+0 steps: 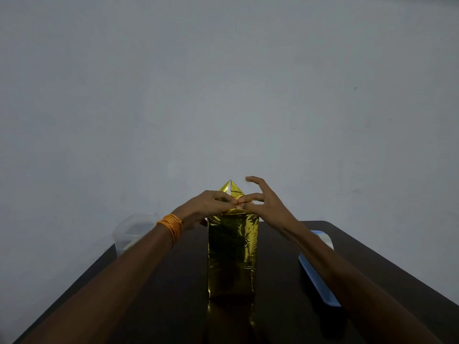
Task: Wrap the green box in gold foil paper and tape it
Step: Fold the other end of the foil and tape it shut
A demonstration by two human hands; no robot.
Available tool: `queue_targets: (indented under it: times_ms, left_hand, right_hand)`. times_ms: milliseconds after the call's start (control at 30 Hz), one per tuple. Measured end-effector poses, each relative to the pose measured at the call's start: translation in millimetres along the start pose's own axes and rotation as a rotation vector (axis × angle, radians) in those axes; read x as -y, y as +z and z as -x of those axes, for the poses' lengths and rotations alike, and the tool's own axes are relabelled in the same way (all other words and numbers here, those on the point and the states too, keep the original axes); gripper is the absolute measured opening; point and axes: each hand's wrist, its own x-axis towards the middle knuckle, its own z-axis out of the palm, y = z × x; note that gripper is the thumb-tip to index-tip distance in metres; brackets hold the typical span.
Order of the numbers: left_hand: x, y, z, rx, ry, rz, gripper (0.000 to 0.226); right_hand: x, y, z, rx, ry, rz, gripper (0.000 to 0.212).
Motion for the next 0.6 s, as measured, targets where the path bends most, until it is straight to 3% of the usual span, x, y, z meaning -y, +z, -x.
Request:
queue_targets:
  times_ms: [200,433,600]
  left_hand:
    - [5.6,-2.5,2.6,0.001,-0.023,0.058,0.052]
    - [6.7,-1.2,4.9,0.013,-0.02,0.051,0.06]
    - [7.0,1.6,8.0,0.013,-0.008,0.071,0.065]
  right_hand:
    - [1.0,-2.3,2.3,-0.014,-0.042,0.01,0.07]
    - [1.5,-3.8,3.7,-0.024,-0.066,0.079,0.067]
    - [2.7,-3.3,7.0,-0.033,-0.103,0.117,0.05]
